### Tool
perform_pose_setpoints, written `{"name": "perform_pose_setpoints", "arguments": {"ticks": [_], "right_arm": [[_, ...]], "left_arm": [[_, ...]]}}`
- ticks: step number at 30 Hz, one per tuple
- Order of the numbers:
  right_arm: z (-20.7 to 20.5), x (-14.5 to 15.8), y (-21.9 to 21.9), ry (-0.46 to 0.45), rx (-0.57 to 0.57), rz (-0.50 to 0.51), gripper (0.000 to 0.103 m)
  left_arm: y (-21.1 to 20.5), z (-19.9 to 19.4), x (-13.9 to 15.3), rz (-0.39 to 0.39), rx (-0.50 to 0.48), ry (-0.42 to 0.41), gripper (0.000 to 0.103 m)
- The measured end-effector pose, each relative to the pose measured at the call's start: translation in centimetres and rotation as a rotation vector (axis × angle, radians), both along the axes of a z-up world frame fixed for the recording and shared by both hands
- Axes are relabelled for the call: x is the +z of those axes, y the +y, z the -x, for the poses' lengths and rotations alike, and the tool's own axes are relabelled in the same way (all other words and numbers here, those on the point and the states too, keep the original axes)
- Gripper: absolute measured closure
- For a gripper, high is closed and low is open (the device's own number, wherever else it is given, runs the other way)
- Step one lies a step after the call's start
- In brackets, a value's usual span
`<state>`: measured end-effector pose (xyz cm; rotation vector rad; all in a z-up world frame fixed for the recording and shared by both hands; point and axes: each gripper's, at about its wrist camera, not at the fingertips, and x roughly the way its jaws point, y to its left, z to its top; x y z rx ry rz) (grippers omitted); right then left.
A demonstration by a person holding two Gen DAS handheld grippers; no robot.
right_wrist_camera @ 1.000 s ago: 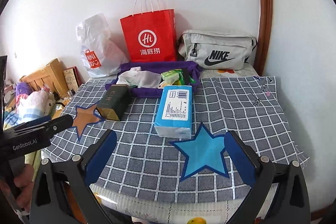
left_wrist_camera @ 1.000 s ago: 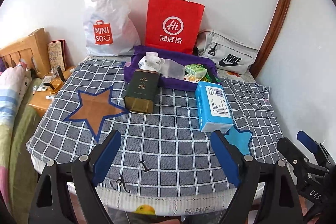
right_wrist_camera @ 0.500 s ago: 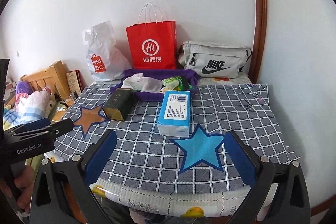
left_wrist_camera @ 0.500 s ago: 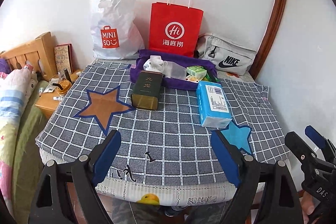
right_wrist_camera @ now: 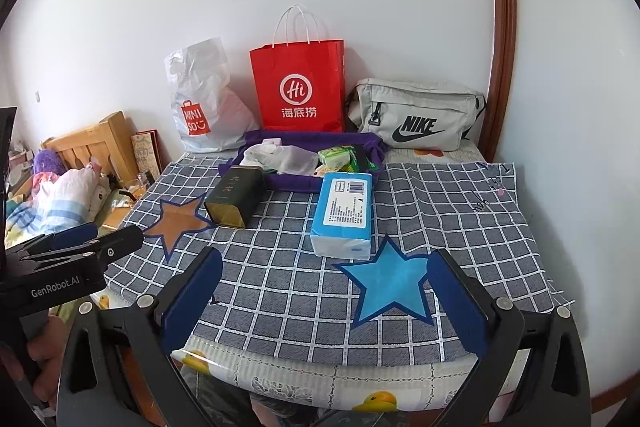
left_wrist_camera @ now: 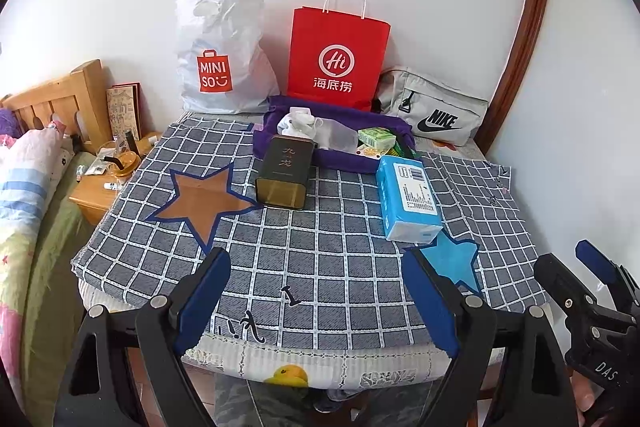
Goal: Organize soft objects
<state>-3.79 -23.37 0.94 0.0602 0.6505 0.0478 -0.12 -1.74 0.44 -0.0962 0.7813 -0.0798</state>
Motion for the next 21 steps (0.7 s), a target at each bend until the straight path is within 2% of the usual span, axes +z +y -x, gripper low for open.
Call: {"name": "perform_pose_setpoints", "arguments": {"ticks": [21], "right_arm": [[-0.08,0.02,-0.42,-0.002,-0.015,-0.007,0.002]], "left_arm": [[-0.09,-0.05,0.17,-0.007,-0.008,-0.004,0.016]]}}
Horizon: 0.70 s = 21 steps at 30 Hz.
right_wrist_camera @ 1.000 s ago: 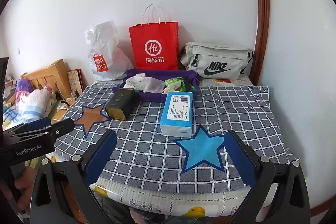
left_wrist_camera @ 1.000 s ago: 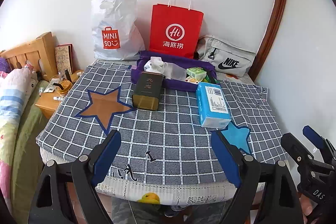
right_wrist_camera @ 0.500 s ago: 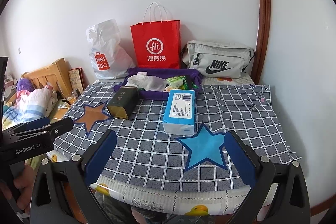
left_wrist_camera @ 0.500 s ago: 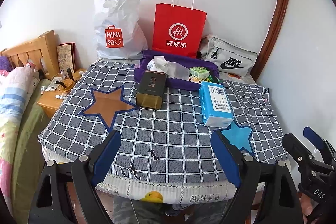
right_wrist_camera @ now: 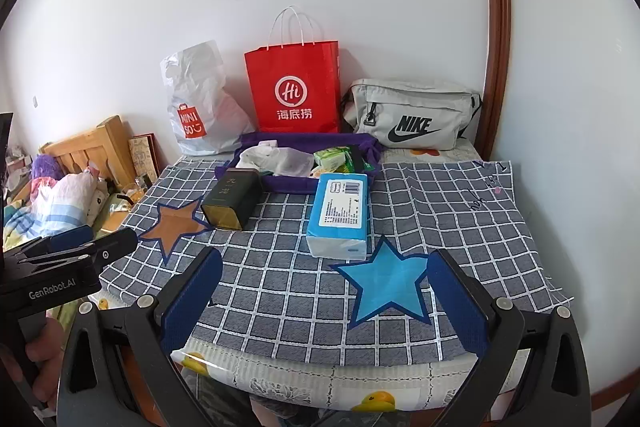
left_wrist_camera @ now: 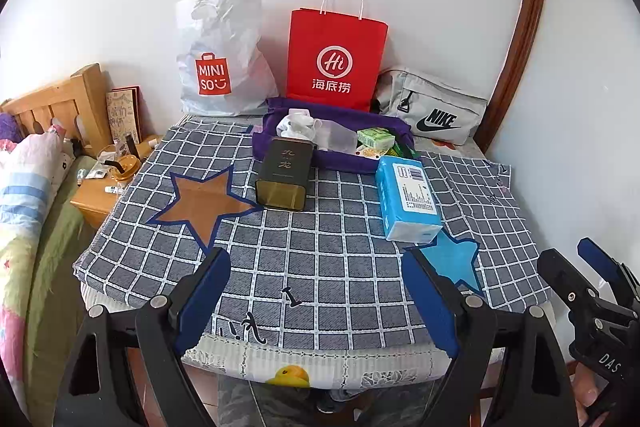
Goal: Organize soft objects
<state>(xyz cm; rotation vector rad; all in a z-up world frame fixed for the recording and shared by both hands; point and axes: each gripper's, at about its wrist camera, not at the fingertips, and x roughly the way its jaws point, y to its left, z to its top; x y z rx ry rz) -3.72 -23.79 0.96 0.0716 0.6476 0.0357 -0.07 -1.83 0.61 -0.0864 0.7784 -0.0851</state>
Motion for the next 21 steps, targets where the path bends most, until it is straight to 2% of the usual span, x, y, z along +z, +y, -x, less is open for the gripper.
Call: {"name": "perform_pose_setpoints", "arguments": {"ticks": [21], "right_arm": [[0.27,0.20,-0.45,-0.006,-0.007,-0.008,0.002]], "left_arm": [[-0.30,0.08,0.26,-0.011,-0.009,-0.006,0.016]]}}
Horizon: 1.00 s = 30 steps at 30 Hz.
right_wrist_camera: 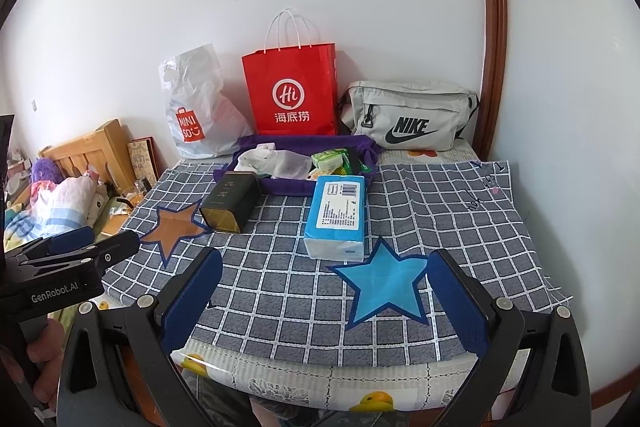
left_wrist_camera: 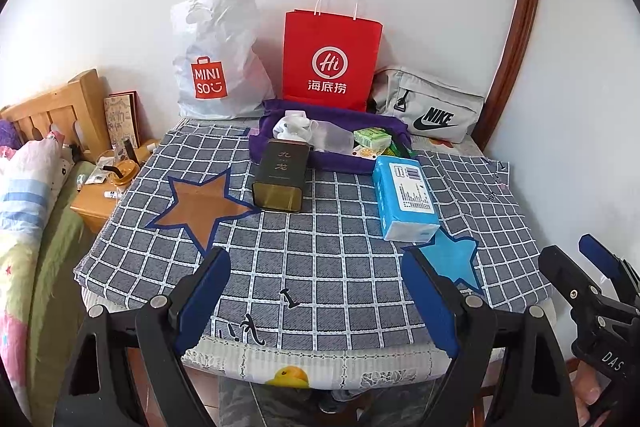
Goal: Organize soft objects
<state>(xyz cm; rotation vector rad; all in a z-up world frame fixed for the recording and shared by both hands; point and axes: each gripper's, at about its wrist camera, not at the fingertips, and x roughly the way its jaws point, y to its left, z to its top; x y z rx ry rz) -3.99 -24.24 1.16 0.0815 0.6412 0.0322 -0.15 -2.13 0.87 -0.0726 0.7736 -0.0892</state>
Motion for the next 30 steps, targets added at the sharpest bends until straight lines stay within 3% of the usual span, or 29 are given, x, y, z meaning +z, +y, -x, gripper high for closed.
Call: {"name": "perform_pose_setpoints", "arguments": {"ticks": [30], "right_arm": [[0.38,-0.09,0.09,-0.007,0.001,-0.005,0.002]], "left_arm": [[-0.07,0.02,0.18,-0.003,-0.003,0.000,0.016]]}}
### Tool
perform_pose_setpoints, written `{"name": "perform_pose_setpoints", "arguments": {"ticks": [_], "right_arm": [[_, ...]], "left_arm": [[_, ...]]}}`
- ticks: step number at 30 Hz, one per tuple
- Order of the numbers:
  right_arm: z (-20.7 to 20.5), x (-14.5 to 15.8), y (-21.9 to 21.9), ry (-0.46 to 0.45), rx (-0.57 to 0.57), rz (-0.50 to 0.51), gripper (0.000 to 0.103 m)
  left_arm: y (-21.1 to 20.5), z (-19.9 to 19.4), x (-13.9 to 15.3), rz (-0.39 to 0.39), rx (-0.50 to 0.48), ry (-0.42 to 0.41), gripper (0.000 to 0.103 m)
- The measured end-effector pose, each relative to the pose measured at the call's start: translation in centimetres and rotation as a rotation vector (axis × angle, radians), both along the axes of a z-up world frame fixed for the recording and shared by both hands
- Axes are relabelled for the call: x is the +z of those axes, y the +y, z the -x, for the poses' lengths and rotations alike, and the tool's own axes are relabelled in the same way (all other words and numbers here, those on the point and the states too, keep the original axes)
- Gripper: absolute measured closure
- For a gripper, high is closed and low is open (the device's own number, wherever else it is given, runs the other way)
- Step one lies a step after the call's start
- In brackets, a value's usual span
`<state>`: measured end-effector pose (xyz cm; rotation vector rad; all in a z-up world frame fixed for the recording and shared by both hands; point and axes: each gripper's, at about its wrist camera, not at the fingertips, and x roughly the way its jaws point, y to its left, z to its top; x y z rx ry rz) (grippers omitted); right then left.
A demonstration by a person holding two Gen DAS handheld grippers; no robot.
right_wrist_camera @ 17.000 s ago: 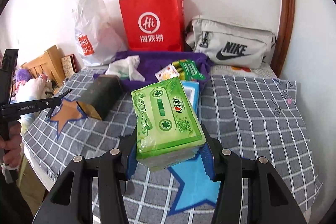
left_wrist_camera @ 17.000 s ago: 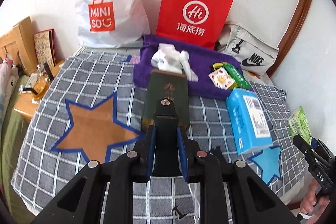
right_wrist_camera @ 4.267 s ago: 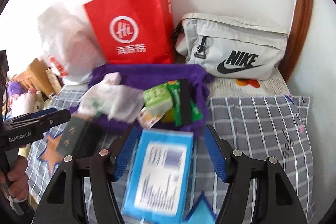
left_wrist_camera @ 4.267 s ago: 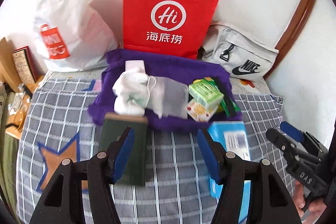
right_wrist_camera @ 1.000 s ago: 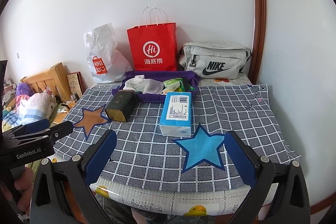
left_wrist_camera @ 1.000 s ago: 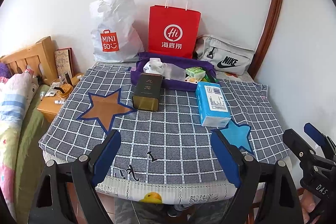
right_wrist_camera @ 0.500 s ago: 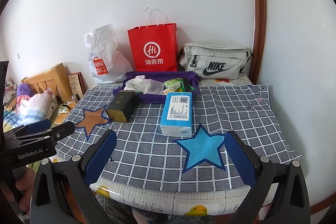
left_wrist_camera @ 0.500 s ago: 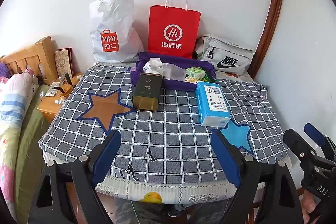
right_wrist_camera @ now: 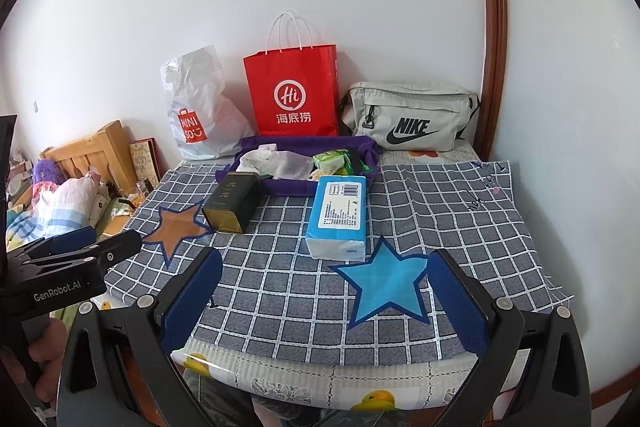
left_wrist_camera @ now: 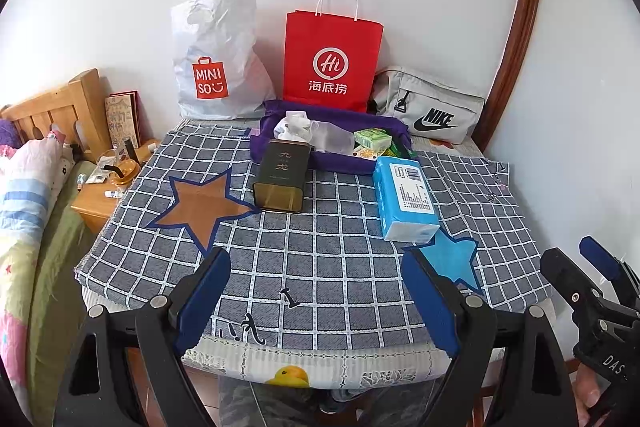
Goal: Organize soft objects
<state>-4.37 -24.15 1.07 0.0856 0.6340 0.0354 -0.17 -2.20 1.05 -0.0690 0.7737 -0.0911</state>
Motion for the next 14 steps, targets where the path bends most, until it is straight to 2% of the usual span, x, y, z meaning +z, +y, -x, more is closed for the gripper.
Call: {"name": "perform_pose_setpoints", "arguments": {"ticks": [14], "right_arm": [[0.30,0.13,0.32,-0.008,0.003,0.002,0.002]], "left_arm": [[0.05,-0.06,-0.07,-0.002,-0.003,0.002,0.016]]}}
